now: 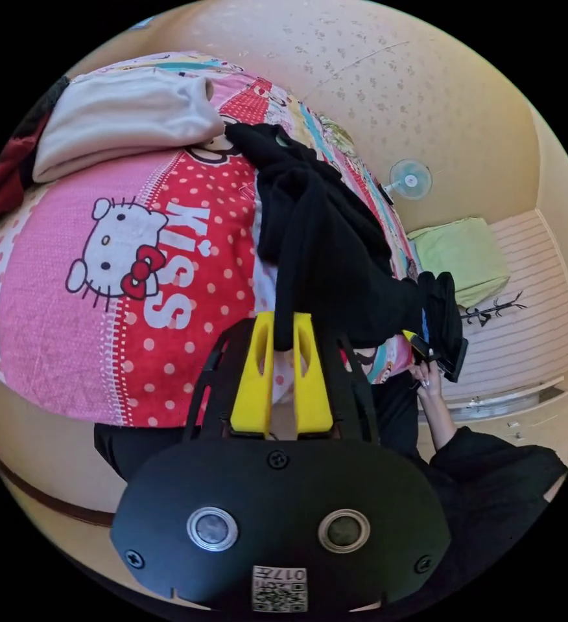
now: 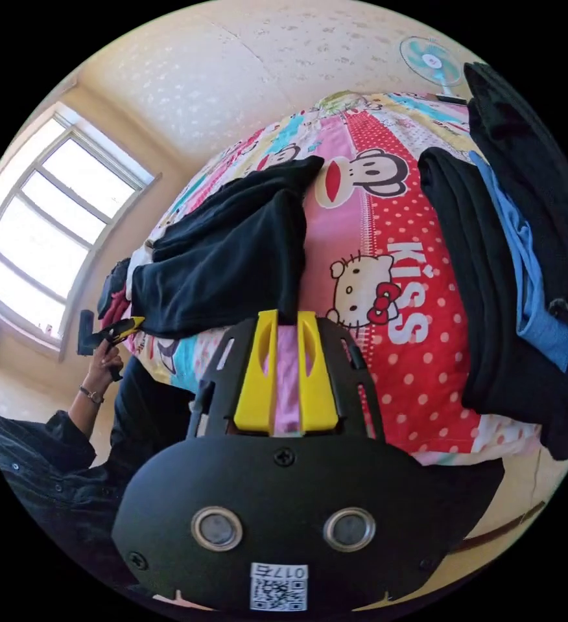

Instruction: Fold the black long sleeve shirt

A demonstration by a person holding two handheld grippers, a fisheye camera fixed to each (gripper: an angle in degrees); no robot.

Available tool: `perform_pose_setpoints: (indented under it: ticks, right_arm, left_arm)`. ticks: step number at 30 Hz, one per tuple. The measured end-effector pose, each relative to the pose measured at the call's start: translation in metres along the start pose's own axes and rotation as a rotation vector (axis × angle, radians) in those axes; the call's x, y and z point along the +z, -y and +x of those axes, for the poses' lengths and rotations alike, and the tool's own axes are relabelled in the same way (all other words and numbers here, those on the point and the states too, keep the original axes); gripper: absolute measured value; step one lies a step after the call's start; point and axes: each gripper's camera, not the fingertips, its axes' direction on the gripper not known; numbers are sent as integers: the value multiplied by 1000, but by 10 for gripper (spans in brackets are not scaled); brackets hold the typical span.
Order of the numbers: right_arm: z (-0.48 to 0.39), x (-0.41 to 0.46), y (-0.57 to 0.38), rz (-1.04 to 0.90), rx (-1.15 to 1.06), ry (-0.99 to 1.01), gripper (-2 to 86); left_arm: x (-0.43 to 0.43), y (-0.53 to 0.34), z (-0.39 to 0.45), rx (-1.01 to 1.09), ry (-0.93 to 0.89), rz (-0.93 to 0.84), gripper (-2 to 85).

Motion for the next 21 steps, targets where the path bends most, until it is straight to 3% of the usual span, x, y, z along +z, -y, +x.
perform_pose_setpoints:
  ticks: [2,4,9,12,15,21]
  right_arm:
    - [-7,-21,-12,51,-1,60,43]
    - [-12,-54,-22,153,-29,148,38]
    - [-38,-164,-15,350,-228,417,33]
    - [-58,-205,-22,401,-332,378,33]
    - [-48,-222,-46,437,-305,554,32]
    - [-43,-252,-132,444,-393,653,30]
  left_arm:
    - [-10,-11,4,22,-138,-2,43]
    - [-37,-29,18,57,-259,105,41]
    - [-121,-40,92,307,-375,276,41]
    - [-156,-48,127,368,-277,284,42]
    - [-172,-74,136,377,-317,306,42]
    - [-177,-160,142,461,-317,181,42]
